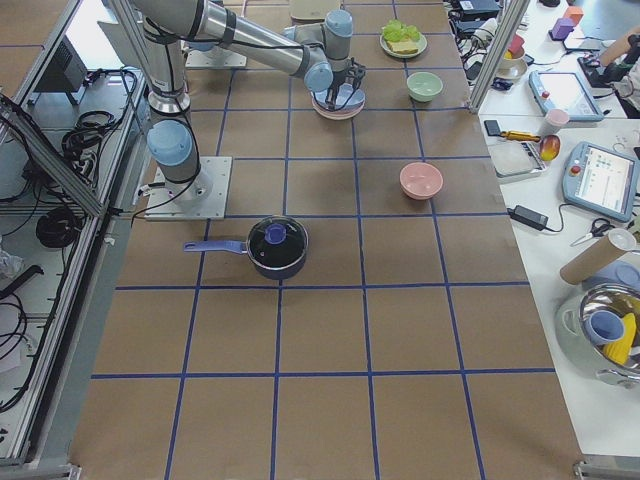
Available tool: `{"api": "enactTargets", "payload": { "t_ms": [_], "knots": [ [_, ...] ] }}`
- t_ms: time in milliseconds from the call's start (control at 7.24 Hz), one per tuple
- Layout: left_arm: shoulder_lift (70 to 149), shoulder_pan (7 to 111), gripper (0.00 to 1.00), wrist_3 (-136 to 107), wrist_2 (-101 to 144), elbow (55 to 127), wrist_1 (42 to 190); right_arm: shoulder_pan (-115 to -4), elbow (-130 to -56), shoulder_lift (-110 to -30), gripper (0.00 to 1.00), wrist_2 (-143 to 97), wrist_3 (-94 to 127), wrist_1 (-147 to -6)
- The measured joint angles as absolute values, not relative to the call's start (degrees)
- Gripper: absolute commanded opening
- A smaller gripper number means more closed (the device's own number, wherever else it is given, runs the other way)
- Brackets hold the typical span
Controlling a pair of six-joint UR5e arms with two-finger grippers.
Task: Stack three plates with pink and blue
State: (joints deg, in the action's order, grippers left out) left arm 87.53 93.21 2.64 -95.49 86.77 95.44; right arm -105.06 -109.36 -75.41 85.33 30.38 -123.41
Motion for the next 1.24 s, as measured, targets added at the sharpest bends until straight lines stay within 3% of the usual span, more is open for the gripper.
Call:
{"api": "enactTargets", "payload": {
  "t_ms": [138, 276, 691, 1244],
  "knots": [
    [87.45, 93.15, 1.00, 2.64, -95.58, 86.80, 95.49, -105.89, -109.18, -74.65, 0.60, 85.33, 31.37, -123.56],
    [87.45, 92.98, 1.00, 2.64, -95.59, 86.82, 95.41, -106.48, -109.04, -74.26, 0.79, 85.54, 32.30, -123.67],
    [87.56, 91.09, 1.00, 2.71, -95.41, 87.09, 95.26, -105.84, -106.69, -74.70, 0.87, 87.86, 28.03, -123.66],
    [87.42, 90.73, 1.00, 2.84, -95.18, 87.61, 95.11, -96.11, -88.11, -76.15, 0.88, 90.75, 9.11, -105.60]
  ]
}}
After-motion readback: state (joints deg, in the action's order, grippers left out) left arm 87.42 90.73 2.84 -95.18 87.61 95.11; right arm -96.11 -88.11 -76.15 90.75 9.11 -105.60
